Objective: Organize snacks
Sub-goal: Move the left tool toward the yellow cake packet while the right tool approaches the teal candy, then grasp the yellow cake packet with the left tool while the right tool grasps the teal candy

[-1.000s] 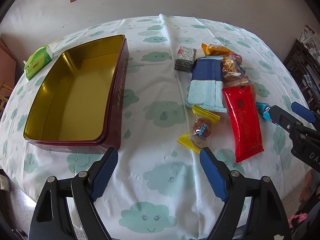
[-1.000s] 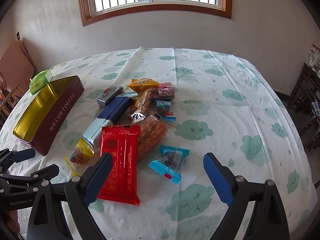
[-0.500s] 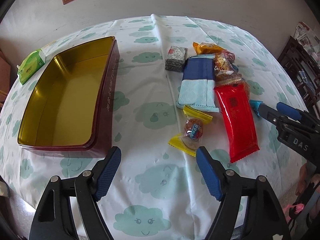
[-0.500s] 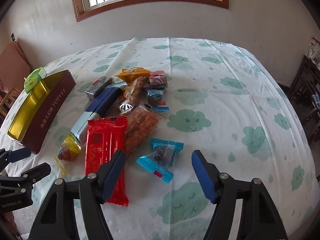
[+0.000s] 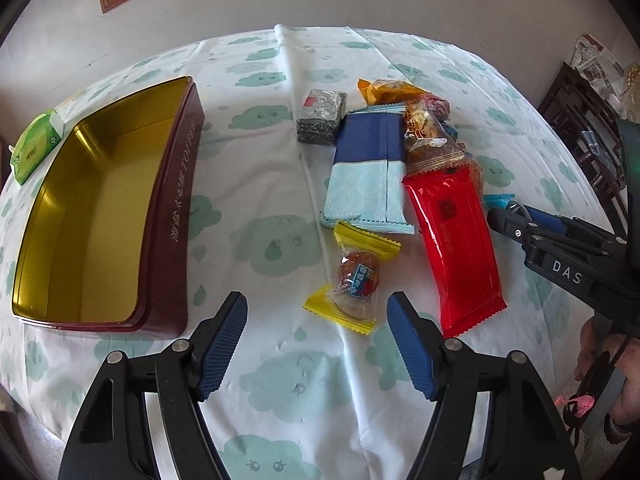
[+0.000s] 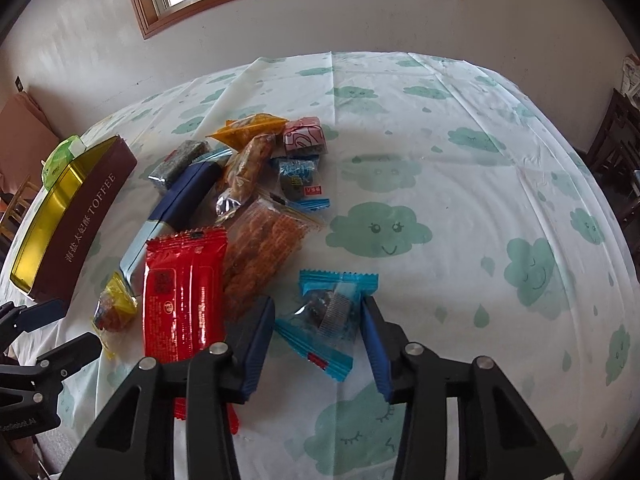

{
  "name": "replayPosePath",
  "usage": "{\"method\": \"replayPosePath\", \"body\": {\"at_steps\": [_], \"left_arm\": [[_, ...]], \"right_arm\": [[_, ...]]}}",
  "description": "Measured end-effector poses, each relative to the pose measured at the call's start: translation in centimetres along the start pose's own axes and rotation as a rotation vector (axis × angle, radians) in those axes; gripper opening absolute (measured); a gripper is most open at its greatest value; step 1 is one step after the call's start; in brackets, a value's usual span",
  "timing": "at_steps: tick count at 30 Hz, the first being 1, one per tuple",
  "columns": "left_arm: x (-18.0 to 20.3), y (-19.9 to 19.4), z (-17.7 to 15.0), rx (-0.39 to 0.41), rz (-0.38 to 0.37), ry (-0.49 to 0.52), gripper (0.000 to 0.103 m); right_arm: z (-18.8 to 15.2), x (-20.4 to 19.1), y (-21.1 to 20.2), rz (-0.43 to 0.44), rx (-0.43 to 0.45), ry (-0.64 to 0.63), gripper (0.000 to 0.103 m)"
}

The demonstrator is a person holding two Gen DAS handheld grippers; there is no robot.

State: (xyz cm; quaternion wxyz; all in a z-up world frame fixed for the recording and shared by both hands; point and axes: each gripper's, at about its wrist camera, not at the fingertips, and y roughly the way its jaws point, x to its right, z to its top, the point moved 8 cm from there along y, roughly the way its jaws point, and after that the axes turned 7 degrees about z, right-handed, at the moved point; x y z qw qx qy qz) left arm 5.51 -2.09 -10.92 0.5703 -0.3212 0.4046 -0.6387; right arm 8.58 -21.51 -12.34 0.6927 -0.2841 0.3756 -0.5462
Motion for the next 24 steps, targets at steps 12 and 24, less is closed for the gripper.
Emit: {"method": "replayPosePath", "body": {"at_steps": [12,24], "left_arm": [[1.2,1.5,1.0,-0.037,-0.033,0.033,0.049],[1.2,2.3,1.4,-0.059,-0.049,0.008,0.022]], "right_arm": [[0.6,0.9,0.1,0.015,0.018,0.015,0.039],[0.4,0.7,0.0,0.028,0.012,0.011,0.039]]}}
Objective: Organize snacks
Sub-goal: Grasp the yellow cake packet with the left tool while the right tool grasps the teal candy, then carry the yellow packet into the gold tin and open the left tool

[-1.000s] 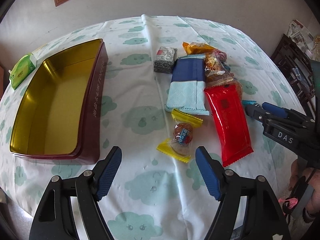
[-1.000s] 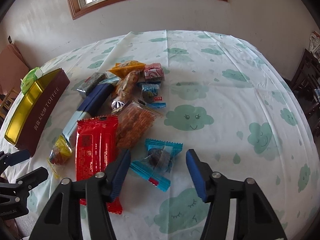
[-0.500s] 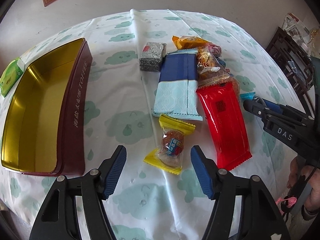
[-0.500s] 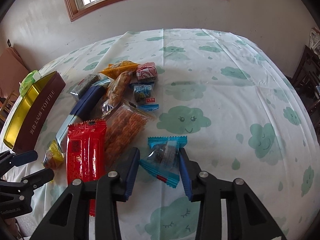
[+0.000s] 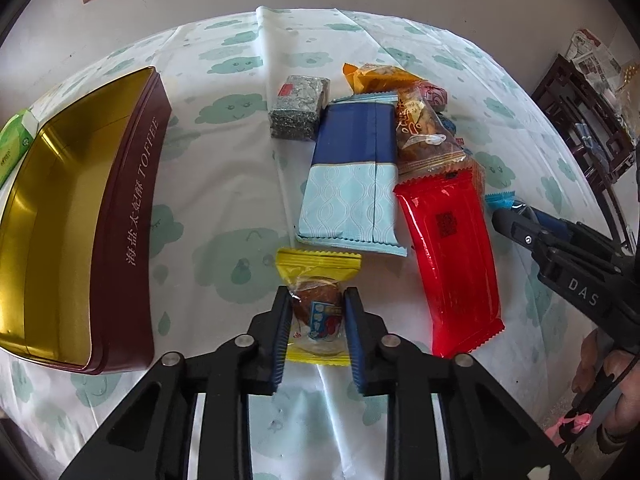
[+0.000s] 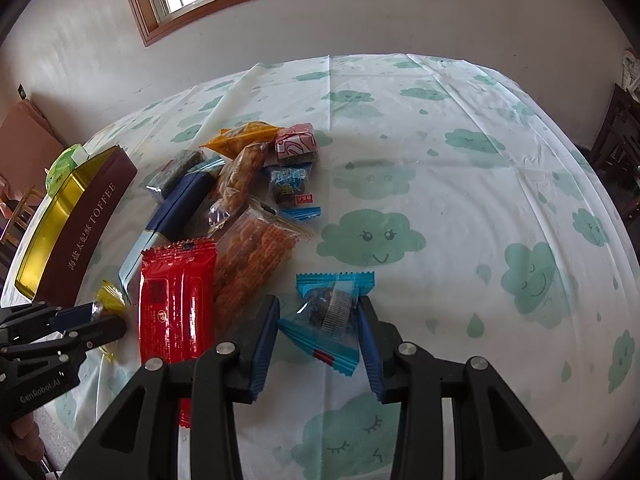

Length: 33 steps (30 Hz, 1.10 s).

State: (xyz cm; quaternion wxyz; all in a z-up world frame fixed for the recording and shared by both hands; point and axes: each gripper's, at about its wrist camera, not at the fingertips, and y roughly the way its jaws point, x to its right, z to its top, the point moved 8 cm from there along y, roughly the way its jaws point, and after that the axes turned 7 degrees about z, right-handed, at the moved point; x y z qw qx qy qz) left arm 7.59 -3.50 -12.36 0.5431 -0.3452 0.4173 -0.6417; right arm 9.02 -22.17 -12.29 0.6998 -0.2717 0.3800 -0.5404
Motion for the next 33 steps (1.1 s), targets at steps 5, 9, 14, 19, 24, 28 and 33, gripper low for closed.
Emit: {"method": "replayPosePath", "body": {"at_steps": [5,9,14,19,24,28,33], "left_arm": [[-0.5,-0.7,0.0,0.019,0.003,-0.003,0.021],[-0.9,-1.7,0.1,0.04,0.005,-0.002,0.021],[-1.7,-3.4,0.7,0.074,0.005,-0.009,0.021],[-3.3,-5.4,2.0,0.13,0.031,-0.007,0.021],[-7.3,-7.6,3.7,0.188,0.073,-0.048,0.021],[-12.2,-8.5,4.6,0.216,0.164,-0.105,0.021],[-17.8,-6.9,5.1,0.178,0.257,-0.15,0.021]], "right_arm": [[0.0,-0.2,-0.2,-0.007,0.0,-0.007,0.039],[0.1,-0.3,-0.4,-0.017,0.008,-0.013,0.039],[0.0,-0.4,-0.5,-0.028,0.008,-0.017,0.039],[-0.3,-0.2,-0.1,-0.04,0.0,-0.018,0.039],[-0.2,0.2,-0.2,-0.052,0.005,-0.017,0.039],[-0.1,0.5,-0.2,-0.062,0.007,-0.012,0.039],[-0.1,0.6,-0.2,-0.072,0.007,-0.007,0.039]]}}
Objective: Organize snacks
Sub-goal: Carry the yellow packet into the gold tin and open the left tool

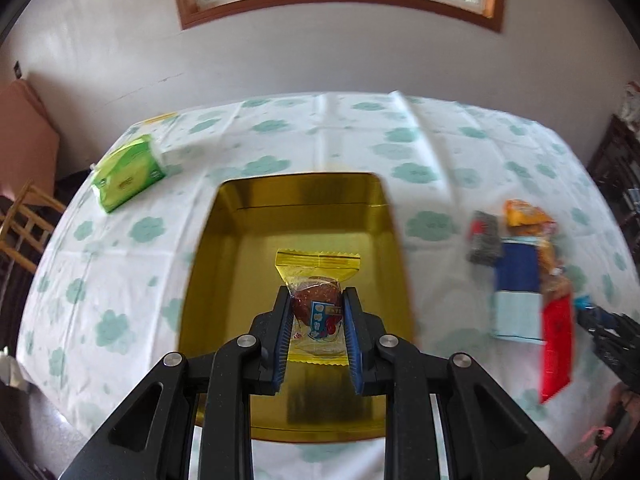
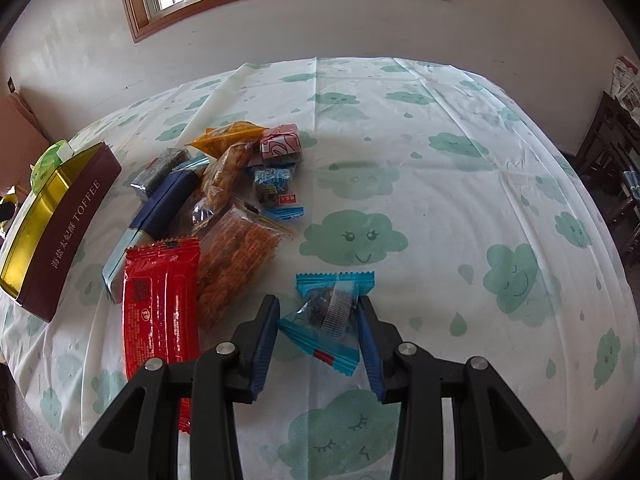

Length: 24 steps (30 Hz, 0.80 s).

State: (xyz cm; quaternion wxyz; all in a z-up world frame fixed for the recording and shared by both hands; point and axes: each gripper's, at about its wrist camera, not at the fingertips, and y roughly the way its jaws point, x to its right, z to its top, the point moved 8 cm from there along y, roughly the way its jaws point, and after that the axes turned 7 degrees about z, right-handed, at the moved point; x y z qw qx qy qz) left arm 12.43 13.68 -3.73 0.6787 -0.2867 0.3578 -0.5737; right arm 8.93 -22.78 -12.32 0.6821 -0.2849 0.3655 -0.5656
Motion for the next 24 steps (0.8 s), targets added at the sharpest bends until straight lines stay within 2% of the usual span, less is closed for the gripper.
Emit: {"method": "replayPosePath", "body": {"at_steps": [3,7,24], "left_arm": [[-1.9,1.9,-0.2,-0.029,0.04,-0.007,0.021],[-3.2,4.3,-0.9,-0.08,0.053,-0.025,0.021],[-3.9,8.5,-1.7,-0.154,0.07,-0.016,0.024]], "right_arm": [[0.0,-0.1,0.0,-0.005,-0.001,0.001,0.039],[0.2,-0.2,-0.2,-0.018,0.004,-0.005,0.039],[1.3,-0.4,-1.2,-0.051,0.034,-0.012,0.039]]}}
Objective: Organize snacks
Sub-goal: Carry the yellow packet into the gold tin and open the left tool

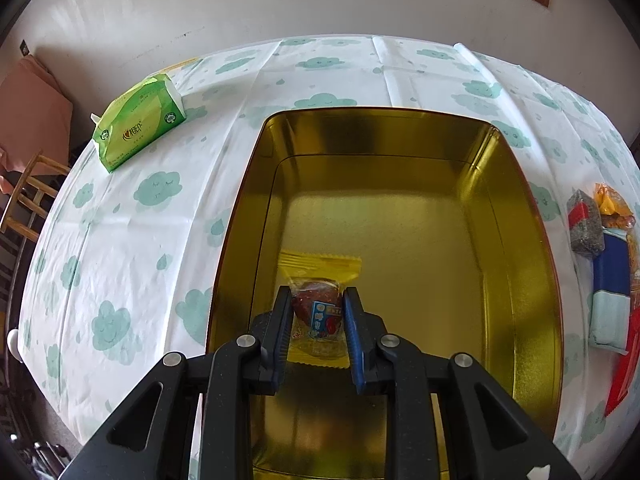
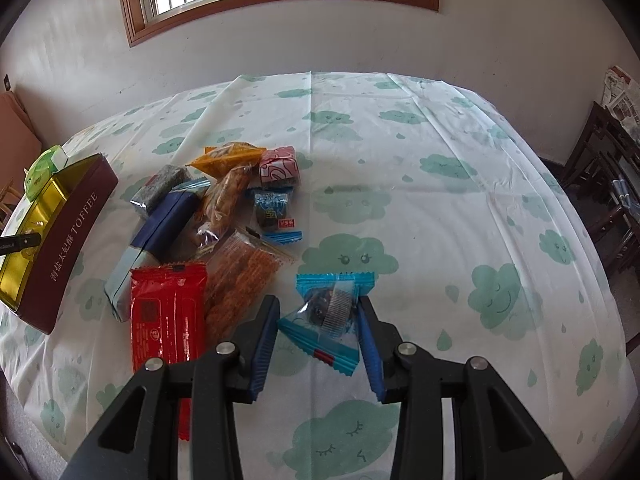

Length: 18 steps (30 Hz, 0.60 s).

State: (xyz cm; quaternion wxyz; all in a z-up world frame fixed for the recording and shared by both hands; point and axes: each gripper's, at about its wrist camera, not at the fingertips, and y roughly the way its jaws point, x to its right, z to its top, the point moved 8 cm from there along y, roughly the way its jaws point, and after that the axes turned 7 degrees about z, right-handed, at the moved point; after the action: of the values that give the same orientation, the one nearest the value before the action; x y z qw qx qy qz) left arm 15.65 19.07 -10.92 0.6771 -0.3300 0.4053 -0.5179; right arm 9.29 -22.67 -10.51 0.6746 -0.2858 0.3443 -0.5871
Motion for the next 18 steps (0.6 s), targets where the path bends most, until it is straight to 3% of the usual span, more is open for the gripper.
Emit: {"method": "replayPosePath", "body": {"at_steps": [7,10,17,18], "left_arm": [[0.0,0.5,-0.2,-0.012,-0.004,0.005,0.026],[-0.1,0.5,-0.2,-0.012,-0.007,-0.004,0.037],[-0.5,-0.8,-0.1,0.024,-0.037,-0.034,0.047],[-0.6,-1.1,-0.1,0.032,-0.042,-0.042,0.052]], "right_arm": [[0.4,-0.5,-0.2,0.0,0.009,-0.008,0.039],[0.8,-0.8,-0.5,0.001,0.019,-0.016,0.039],[2.2,-2.5,-1.1,0.024,0.045,-0.049,0.039],[2.3,-2.9,-1.1,0.032,0.046,-0.054,0.039]]}}
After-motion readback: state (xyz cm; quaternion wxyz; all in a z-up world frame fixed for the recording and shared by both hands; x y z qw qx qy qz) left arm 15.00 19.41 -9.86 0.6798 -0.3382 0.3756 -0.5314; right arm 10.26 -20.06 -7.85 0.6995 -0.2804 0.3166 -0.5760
